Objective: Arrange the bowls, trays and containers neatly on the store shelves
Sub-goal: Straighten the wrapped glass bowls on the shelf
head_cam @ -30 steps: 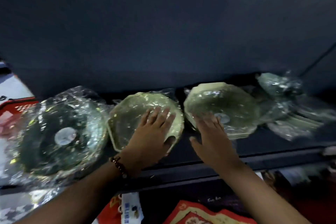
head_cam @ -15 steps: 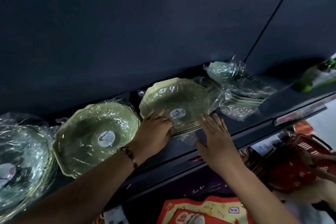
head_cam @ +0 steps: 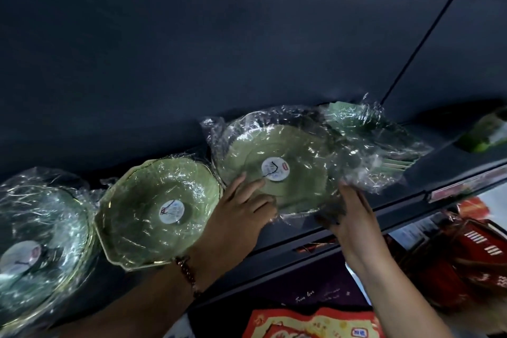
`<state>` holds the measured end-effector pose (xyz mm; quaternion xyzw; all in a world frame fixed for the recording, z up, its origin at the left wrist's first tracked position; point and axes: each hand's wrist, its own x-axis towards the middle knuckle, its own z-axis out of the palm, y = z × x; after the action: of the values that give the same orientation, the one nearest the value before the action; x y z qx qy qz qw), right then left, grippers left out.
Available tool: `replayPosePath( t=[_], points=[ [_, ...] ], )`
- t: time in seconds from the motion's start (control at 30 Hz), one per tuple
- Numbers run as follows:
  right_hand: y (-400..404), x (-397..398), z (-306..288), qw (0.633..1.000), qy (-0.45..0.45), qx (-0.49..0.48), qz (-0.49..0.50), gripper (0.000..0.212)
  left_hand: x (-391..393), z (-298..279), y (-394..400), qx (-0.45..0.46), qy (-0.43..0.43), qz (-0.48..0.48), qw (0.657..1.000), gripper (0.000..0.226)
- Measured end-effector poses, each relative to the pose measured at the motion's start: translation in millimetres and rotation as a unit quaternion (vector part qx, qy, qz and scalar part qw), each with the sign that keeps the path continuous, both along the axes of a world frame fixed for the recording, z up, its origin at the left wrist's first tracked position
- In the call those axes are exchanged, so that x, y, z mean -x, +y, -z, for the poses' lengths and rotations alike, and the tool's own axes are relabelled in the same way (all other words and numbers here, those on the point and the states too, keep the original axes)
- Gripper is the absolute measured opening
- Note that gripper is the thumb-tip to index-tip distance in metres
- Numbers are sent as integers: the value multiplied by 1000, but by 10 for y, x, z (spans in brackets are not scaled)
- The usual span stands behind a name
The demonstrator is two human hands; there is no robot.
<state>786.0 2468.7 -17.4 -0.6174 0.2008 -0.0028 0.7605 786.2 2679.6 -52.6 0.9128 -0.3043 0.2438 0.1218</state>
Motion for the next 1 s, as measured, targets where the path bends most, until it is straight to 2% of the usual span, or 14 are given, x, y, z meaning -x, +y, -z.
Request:
replayPosePath(
  t=[0.1,0.17,0.2,0.27,0.33,0.4,0.47,0.53,0.6,0.7,0.8,1.0],
  points=[
    [92,-27,18,1000,14,-11,-3,24,130,4,113,-20,-11,6,1000,22],
    [185,-24,49,999,33,-15,12,19,230,-43,202,-22,30,-29,999,27],
    [238,-18,63,999,42,-24,16,18,292,-90,249,-2,67,-57,996,35],
    [327,-14,110,997,55,-41,24,16,423,-180,366,85,173,-96,977,69],
    [407,2,157,996,68,-48,22,20,573,-322,487,239,292,-100,921,93],
    [511,35,177,995,81,-53,7,28,666,-360,601,395,334,-108,849,98],
    [639,83,193,994,93,-62,-20,31,698,-349,698,510,332,-126,783,93],
    [785,119,225,992,109,-54,-41,18,706,-284,801,611,341,-118,705,80],
    [960,158,232,990,115,-49,-69,4,731,-181,931,653,331,-135,667,65],
    [1188,196,220,988,104,-9,-113,12,831,-93,1113,672,305,-174,652,53],
    [1407,233,179,982,77,31,-170,33,955,-47,1299,678,270,-220,647,45],
    [1881,321,132,956,12,137,-260,12,1209,16,1767,617,206,-284,704,40]
  ],
)
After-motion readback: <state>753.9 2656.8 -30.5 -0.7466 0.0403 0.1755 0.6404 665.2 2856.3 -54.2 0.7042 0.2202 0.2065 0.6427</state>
